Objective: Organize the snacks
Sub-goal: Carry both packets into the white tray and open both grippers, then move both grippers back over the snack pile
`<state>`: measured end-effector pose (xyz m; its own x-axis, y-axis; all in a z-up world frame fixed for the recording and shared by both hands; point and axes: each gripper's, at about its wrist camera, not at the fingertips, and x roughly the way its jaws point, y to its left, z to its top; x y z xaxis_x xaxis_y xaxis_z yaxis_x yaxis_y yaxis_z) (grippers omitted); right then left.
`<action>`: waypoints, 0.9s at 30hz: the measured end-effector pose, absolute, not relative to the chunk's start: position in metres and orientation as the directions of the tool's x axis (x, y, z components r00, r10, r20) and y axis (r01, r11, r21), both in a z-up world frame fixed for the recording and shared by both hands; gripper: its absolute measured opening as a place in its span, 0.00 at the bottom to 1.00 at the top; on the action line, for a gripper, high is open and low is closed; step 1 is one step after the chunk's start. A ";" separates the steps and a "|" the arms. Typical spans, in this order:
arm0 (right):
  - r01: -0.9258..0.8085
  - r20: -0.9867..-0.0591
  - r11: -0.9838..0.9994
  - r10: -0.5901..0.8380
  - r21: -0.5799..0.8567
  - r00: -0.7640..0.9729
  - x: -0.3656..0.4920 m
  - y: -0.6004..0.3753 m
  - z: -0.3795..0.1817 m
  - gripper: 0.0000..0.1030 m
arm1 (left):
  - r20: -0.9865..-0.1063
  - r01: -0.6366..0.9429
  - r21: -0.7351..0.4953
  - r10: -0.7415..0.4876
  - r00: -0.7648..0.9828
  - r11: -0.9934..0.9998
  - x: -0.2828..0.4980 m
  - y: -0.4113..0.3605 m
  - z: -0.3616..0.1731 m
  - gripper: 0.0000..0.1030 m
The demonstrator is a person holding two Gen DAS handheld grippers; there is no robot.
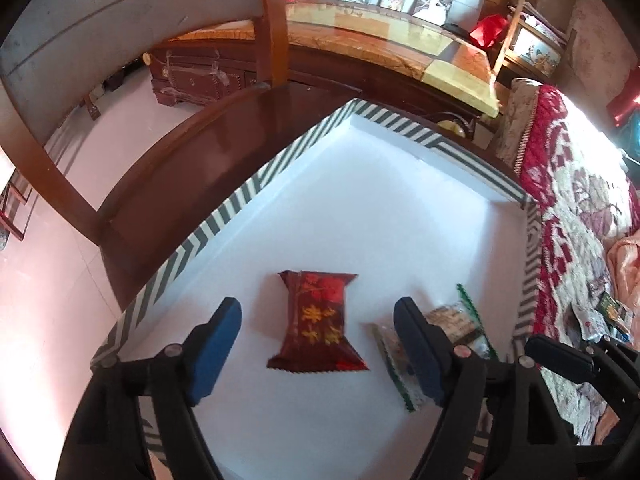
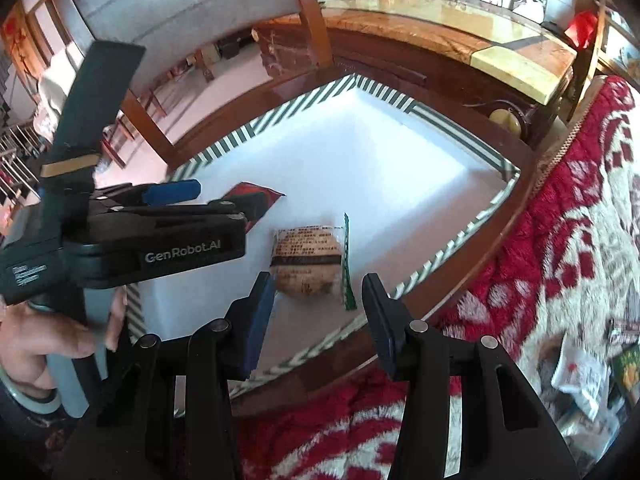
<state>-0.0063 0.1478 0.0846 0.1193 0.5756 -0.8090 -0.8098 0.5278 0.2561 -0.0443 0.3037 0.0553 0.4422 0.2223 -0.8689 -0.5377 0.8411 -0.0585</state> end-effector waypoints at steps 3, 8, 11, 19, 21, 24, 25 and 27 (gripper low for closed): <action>-0.800 -0.801 0.541 0.584 0.261 0.134 -0.010 0.133 0.089 0.44 | -0.861 -0.527 -0.056 0.227 0.456 0.848 -0.046 0.294 0.063 0.79; -0.780 -0.800 0.569 0.579 0.261 0.155 -0.013 0.107 0.089 0.44 | -0.845 -0.488 -0.069 0.209 0.493 0.870 -0.047 0.271 0.077 0.80; -0.756 -0.805 0.599 0.569 0.265 0.168 -0.014 0.084 0.085 0.44 | -0.841 -0.453 -0.073 0.189 0.507 0.889 -0.044 0.254 0.082 0.81; -0.688 -0.817 0.681 0.530 0.251 0.227 -0.007 0.023 0.077 0.44 | -0.847 -0.376 -0.081 0.135 0.514 0.923 -0.034 0.209 0.082 0.82; -0.670 -0.819 0.700 0.520 0.248 0.240 -0.005 0.005 0.075 0.44 | -0.849 -0.359 -0.082 0.124 0.513 0.930 -0.032 0.199 0.081 0.82; -0.634 -0.826 0.734 0.499 0.243 0.261 -0.002 -0.025 0.069 0.44 | -0.853 -0.326 -0.085 0.101 0.512 0.942 -0.026 0.181 0.081 0.83; -0.622 -0.828 0.744 0.493 0.243 0.266 -0.001 -0.033 0.068 0.44 | -0.853 -0.316 -0.082 0.097 0.512 0.945 -0.024 0.175 0.081 0.83; -0.589 -0.832 0.768 0.482 0.251 0.274 0.000 -0.052 0.064 0.44 | -0.854 -0.298 -0.084 0.085 0.513 0.951 -0.020 0.165 0.081 0.83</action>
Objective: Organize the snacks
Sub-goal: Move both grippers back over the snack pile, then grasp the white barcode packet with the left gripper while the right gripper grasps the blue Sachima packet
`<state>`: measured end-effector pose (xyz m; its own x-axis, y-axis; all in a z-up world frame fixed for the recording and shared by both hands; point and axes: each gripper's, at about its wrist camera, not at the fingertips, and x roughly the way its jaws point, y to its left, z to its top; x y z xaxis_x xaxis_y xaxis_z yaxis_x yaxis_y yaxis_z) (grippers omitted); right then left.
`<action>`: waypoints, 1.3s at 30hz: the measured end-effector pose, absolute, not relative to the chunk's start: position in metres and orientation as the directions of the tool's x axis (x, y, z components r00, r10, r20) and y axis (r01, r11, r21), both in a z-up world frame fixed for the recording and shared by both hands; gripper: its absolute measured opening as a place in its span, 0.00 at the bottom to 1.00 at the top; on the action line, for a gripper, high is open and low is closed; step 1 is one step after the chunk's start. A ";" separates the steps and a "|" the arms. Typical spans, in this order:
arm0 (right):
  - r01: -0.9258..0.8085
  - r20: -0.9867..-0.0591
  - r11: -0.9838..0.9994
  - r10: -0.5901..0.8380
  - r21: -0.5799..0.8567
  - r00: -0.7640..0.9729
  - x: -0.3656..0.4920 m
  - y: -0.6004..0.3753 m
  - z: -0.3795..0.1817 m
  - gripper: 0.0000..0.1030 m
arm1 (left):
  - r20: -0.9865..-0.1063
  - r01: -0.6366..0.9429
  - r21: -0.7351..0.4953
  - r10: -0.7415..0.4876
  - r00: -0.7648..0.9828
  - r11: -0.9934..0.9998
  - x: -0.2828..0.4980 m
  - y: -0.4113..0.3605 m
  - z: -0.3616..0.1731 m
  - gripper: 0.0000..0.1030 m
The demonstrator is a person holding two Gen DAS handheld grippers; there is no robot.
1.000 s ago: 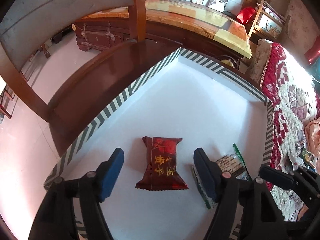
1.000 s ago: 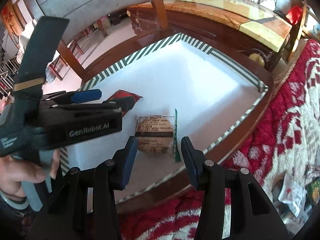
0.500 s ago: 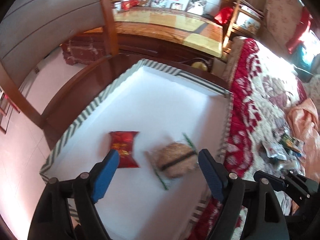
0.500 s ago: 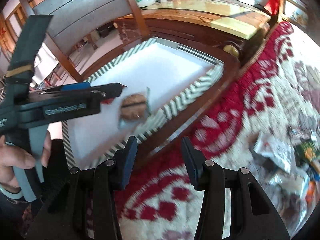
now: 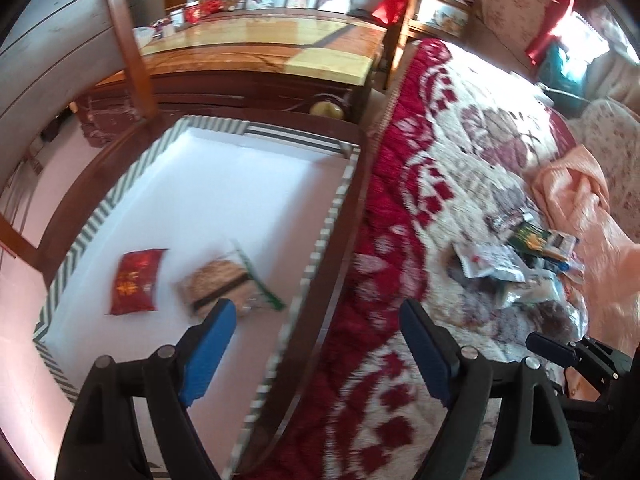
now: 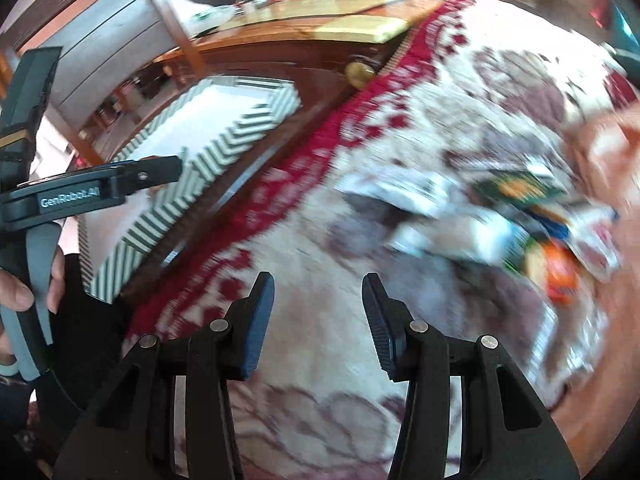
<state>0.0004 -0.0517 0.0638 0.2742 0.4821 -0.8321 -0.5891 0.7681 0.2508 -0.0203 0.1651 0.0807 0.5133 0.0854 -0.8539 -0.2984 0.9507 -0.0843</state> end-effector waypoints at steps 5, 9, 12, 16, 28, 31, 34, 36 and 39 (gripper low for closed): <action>-0.538 -0.841 0.804 0.457 0.253 0.288 0.003 -0.085 0.056 0.51 | -0.864 -0.254 -0.108 0.036 0.503 0.961 -0.007 0.140 0.077 0.84; -0.506 -0.839 0.821 0.454 0.264 0.301 0.005 -0.106 0.054 0.52 | -0.870 -0.212 -0.120 0.001 0.494 0.970 0.009 0.118 0.075 0.85; -0.499 -0.835 0.825 0.456 0.266 0.309 0.006 -0.117 0.054 0.52 | -0.873 -0.189 -0.132 -0.023 0.487 0.973 0.022 0.105 0.074 0.86; -0.500 -0.838 0.824 0.454 0.266 0.302 0.006 -0.126 0.053 0.52 | -0.883 -0.153 -0.093 -0.010 0.470 0.984 0.038 0.087 0.069 0.86; -0.507 -0.820 0.810 0.488 0.297 0.299 0.009 -0.133 0.057 0.52 | -0.884 0.059 -0.049 -0.071 0.462 0.997 0.068 0.064 0.057 0.86; -0.503 -0.817 0.808 0.494 0.307 0.296 0.011 -0.136 0.057 0.52 | -0.897 0.200 -0.067 -0.147 0.418 0.978 0.079 0.057 0.050 0.86; -0.502 -0.817 0.808 0.495 0.308 0.295 0.013 -0.136 0.057 0.52 | -0.905 0.292 -0.066 -0.180 0.386 0.954 0.088 0.050 0.045 0.86; -0.504 -0.818 0.807 0.495 0.309 0.291 0.013 -0.135 0.056 0.52 | -0.906 0.348 -0.082 -0.215 0.364 0.934 0.095 0.046 0.043 0.86; -0.507 -0.824 0.807 0.489 0.303 0.286 0.015 -0.134 0.054 0.52 | -0.911 0.418 -0.091 -0.245 0.331 0.904 0.107 0.037 0.037 0.87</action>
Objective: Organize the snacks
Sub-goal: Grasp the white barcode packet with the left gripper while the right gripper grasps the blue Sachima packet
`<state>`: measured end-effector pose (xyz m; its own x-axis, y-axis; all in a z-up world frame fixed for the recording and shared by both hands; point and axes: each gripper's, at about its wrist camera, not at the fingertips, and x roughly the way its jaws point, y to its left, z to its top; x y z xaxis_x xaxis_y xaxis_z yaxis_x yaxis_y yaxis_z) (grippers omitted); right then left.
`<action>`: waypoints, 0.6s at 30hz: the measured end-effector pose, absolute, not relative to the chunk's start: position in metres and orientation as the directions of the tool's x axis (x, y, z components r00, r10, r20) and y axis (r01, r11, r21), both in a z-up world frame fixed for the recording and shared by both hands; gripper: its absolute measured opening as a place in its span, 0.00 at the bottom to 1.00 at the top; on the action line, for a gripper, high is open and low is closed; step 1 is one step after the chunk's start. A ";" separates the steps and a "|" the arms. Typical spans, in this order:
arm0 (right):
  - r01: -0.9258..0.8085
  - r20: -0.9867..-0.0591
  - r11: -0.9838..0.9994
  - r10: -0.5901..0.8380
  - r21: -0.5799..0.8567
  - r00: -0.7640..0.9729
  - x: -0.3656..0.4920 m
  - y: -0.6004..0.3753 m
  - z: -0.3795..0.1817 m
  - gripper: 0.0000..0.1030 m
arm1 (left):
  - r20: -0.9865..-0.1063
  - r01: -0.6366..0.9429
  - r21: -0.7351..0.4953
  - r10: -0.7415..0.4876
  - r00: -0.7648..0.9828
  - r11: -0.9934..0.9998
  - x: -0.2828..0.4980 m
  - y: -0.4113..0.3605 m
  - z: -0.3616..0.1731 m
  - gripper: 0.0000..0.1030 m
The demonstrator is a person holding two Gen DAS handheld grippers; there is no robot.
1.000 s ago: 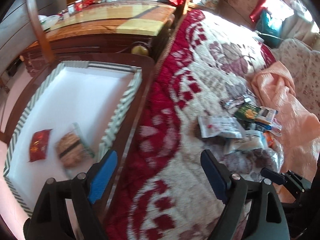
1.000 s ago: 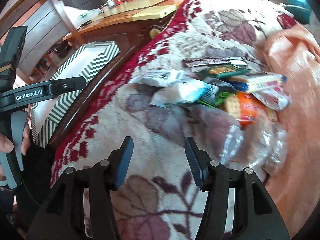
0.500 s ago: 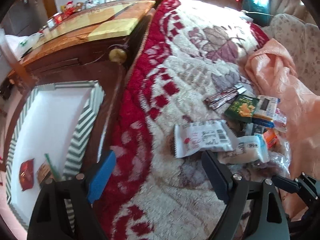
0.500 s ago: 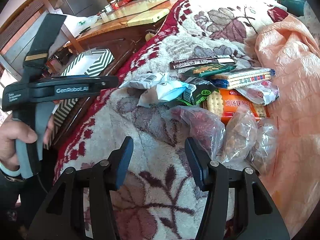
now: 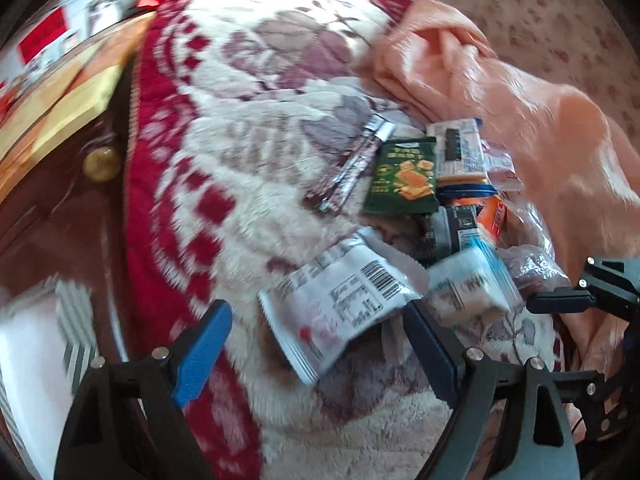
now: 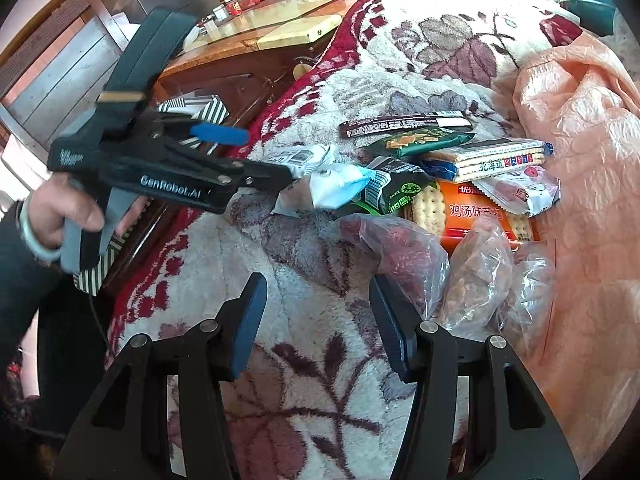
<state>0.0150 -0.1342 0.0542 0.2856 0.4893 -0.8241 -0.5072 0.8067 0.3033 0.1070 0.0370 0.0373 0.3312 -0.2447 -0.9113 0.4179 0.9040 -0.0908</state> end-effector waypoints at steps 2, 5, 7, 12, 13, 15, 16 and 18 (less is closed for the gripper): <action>-0.505 -0.826 0.807 0.489 0.306 0.281 0.017 -0.134 0.052 0.52 | -0.921 0.445 -0.080 -0.237 0.310 0.892 0.115 0.032 0.030 0.87; -0.505 -0.826 0.806 0.490 0.309 0.278 0.018 -0.135 0.051 0.52 | -0.929 0.466 -0.075 -0.232 0.289 0.882 0.126 0.026 0.021 0.87; -0.504 -0.825 0.805 0.493 0.312 0.276 0.020 -0.135 0.051 0.52 | -0.930 0.463 -0.088 -0.239 0.280 0.882 0.130 0.024 0.018 0.87; -0.500 -0.821 0.803 0.501 0.324 0.273 0.024 -0.136 0.052 0.52 | -0.924 0.487 -0.077 -0.246 0.294 0.870 0.127 0.015 0.014 0.87; -0.501 -0.822 0.803 0.501 0.323 0.273 0.024 -0.135 0.052 0.52 | -0.923 0.492 -0.074 -0.247 0.296 0.867 0.126 0.015 0.015 0.87; -0.502 -0.822 0.803 0.499 0.320 0.274 0.023 -0.135 0.051 0.52 | -0.924 0.483 -0.083 -0.249 0.289 0.872 0.127 0.018 0.014 0.83; -0.501 -0.821 0.803 0.500 0.321 0.275 0.023 -0.135 0.051 0.52 | -0.926 0.475 -0.091 -0.250 0.283 0.875 0.127 0.019 0.014 0.74; -0.497 -0.818 0.802 0.507 0.331 0.273 0.023 -0.135 0.051 0.52 | -0.927 0.464 -0.071 -0.230 0.295 0.883 0.125 0.020 0.015 0.59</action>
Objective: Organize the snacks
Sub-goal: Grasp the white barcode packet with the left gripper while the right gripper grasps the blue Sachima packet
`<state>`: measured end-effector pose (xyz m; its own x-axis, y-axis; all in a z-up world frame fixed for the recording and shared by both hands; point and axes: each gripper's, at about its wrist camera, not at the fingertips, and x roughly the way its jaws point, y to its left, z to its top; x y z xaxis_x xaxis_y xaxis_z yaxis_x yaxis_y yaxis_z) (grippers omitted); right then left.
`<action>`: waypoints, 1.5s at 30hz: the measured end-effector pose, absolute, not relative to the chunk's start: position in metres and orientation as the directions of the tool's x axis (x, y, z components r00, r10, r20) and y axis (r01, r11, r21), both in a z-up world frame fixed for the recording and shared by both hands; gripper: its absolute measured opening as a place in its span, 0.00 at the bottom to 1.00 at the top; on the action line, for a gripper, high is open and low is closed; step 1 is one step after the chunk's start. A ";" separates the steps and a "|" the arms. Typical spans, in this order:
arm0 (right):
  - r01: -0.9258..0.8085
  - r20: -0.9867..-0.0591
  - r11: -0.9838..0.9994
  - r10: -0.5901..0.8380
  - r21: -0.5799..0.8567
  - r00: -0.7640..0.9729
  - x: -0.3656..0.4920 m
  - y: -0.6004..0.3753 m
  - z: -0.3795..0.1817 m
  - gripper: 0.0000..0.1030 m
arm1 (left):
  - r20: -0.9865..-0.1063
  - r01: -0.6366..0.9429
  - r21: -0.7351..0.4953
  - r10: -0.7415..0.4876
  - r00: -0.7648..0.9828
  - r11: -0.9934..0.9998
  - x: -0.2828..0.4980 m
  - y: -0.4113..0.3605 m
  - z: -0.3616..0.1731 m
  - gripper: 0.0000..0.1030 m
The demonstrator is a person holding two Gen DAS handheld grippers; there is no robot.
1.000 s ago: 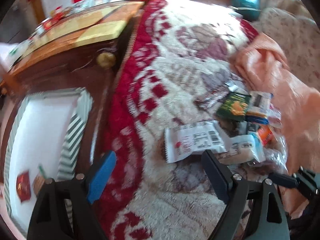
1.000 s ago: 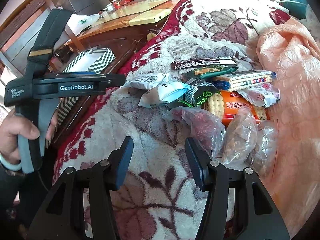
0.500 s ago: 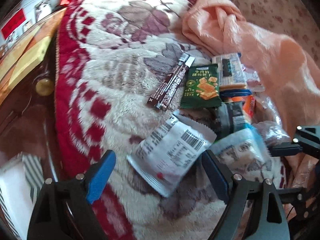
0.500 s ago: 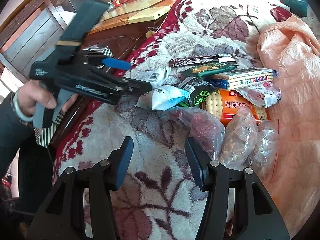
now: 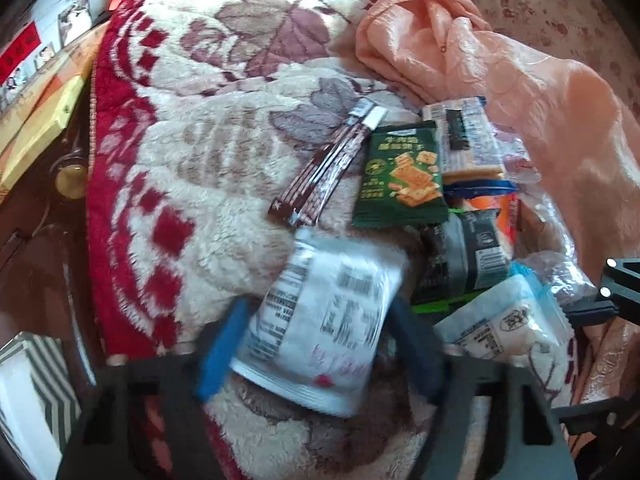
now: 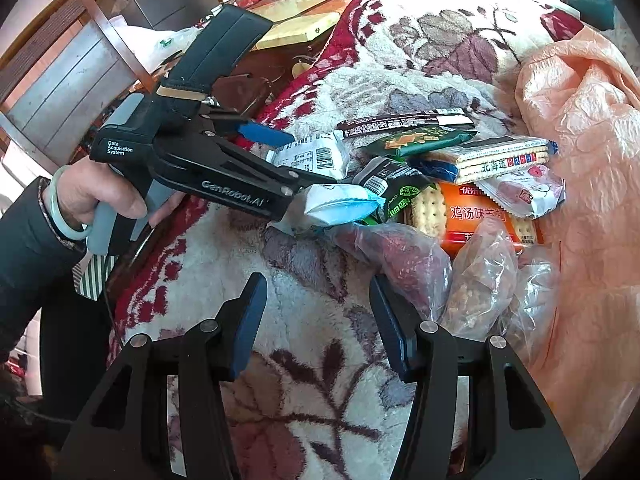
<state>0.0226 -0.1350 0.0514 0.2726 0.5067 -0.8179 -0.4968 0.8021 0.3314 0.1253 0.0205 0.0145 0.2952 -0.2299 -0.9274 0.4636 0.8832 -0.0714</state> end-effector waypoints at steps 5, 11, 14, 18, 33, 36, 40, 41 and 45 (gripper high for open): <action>-0.500 -0.806 0.789 0.531 0.356 0.263 0.019 -0.131 0.056 0.52 | -0.913 0.374 -0.072 -0.212 0.349 0.925 0.115 0.030 0.019 0.54; -0.499 -0.794 0.775 0.556 0.388 0.247 0.025 -0.117 0.054 0.52 | -0.882 0.208 -0.123 -0.203 0.426 0.970 0.087 0.057 0.037 0.54; -0.493 -0.808 0.791 0.530 0.362 0.257 0.040 -0.102 0.052 0.52 | -0.862 0.150 -0.125 -0.182 0.472 0.981 0.066 0.073 0.052 0.54; -0.498 -0.796 0.790 0.537 0.358 0.280 0.068 -0.082 0.059 0.52 | -0.845 0.072 -0.139 -0.156 0.512 0.988 0.044 0.097 0.065 0.54; -0.429 -0.806 0.827 0.510 0.364 0.300 0.098 -0.052 0.048 0.53 | -0.821 0.004 -0.167 -0.141 0.553 0.986 0.023 0.118 0.064 0.54; -0.435 -0.819 0.835 0.487 0.336 0.304 0.106 -0.036 0.041 0.60 | -0.823 0.002 -0.162 -0.136 0.552 0.987 0.023 0.119 0.064 0.54; -0.484 -0.830 0.811 0.493 0.330 0.261 0.118 -0.015 0.027 0.29 | -0.823 -0.019 -0.180 -0.140 0.551 0.984 0.017 0.122 0.063 0.54; -0.506 -0.837 0.807 0.480 0.304 0.264 0.118 -0.011 0.026 0.29 | -0.825 -0.022 -0.181 -0.139 0.548 0.983 0.016 0.123 0.062 0.54; -0.538 -0.843 0.795 0.473 0.282 0.257 0.112 -0.015 0.027 0.29 | -0.835 -0.040 -0.184 -0.135 0.534 0.982 0.013 0.127 0.057 0.54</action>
<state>0.1123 -0.0151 0.0274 0.2568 0.4727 -0.8430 -0.5378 0.7946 0.2818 0.0126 0.1267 0.0575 0.5343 -0.1347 -0.8345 -0.0399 0.9821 -0.1841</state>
